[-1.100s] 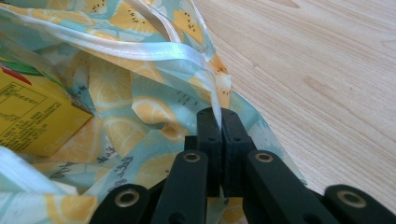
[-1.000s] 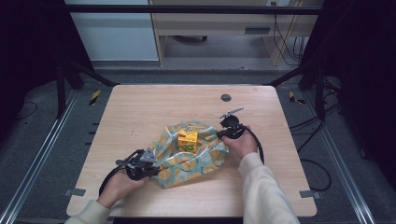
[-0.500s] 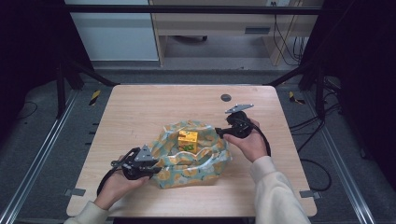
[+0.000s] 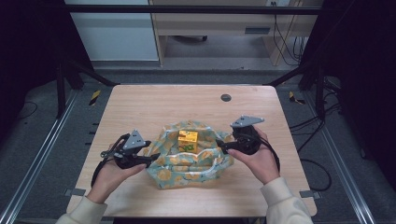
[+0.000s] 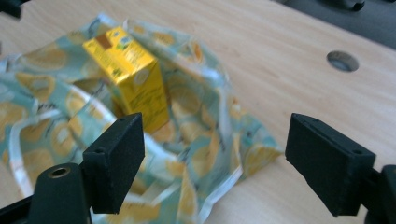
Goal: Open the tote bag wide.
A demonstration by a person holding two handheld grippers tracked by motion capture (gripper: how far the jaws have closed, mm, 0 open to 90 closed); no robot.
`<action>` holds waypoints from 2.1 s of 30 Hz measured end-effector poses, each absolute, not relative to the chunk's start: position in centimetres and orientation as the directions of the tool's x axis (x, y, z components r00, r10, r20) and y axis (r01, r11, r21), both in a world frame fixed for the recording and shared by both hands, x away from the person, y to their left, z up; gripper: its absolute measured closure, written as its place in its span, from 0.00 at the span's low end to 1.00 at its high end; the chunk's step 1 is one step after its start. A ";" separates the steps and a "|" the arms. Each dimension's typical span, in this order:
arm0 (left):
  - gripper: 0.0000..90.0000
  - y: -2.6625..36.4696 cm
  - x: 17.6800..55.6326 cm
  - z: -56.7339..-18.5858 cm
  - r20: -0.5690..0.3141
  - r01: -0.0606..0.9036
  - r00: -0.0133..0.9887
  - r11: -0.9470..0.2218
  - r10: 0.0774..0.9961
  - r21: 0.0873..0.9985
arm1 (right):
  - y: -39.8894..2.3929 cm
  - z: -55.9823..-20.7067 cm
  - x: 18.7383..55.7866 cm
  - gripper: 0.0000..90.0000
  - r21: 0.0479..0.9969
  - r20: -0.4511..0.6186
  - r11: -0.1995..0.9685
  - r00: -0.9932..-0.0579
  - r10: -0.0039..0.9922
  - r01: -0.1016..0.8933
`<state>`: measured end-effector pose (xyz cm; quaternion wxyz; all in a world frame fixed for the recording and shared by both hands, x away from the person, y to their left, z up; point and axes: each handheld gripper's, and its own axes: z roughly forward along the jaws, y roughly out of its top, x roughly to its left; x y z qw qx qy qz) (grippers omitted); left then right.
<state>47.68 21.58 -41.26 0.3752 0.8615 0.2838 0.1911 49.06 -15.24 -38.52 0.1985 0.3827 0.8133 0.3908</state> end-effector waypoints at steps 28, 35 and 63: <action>0.99 20.0 54.5 -45.5 0.126 0.437 0.716 -0.581 0.687 0.686 | -15.6 -46.5 47.4 0.99 0.638 0.029 0.476 -0.638 0.770 0.605; 0.99 20.8 55.7 -46.8 0.096 0.479 0.702 -0.568 0.706 0.669 | -16.7 -47.5 47.6 1.00 0.622 0.048 0.462 -0.619 0.784 0.633; 1.00 20.8 56.1 -48.0 0.098 0.513 0.693 -0.584 0.714 0.628 | -17.4 -48.2 48.5 1.00 0.602 0.015 0.471 -0.599 0.801 0.645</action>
